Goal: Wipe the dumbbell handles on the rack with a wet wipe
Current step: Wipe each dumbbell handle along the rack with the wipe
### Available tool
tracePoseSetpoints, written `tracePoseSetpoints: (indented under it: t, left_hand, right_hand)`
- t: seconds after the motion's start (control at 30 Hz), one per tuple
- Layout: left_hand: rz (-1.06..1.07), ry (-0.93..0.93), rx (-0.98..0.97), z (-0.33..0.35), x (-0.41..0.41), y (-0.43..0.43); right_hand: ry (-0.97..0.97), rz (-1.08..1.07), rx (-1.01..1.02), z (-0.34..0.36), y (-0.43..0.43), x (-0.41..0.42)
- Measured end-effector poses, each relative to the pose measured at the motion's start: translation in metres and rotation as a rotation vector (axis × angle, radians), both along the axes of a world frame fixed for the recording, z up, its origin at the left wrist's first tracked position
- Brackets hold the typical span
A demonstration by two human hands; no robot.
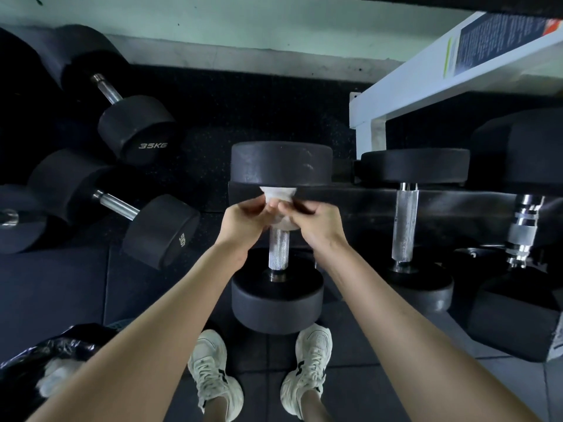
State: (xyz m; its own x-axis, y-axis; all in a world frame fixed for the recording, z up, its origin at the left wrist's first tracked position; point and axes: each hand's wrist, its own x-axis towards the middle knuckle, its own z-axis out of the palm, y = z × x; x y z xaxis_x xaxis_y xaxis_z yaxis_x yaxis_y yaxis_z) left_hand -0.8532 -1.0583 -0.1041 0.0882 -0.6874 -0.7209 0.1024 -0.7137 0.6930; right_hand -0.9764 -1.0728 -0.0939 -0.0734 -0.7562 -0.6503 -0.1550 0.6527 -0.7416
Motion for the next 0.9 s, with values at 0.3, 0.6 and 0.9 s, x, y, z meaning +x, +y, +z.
tracePoseSetpoints:
  t: [0.3,0.6,0.9]
  left_hand:
    - [-0.621,-0.464,0.088,-0.001,0.01,0.051]
    - [-0.609,-0.493,0.087,0.023,0.003,0.057]
    - [-0.483,-0.477,-0.035,0.084,0.01,0.086]
  right_hand:
    - [0.28,0.388,0.126,-0.007,0.062,-0.014]
    - [0.454,0.402,0.097,0.012,0.065,-0.013]
    - [0.343,0.364,-0.017,0.078,0.079,-0.033]
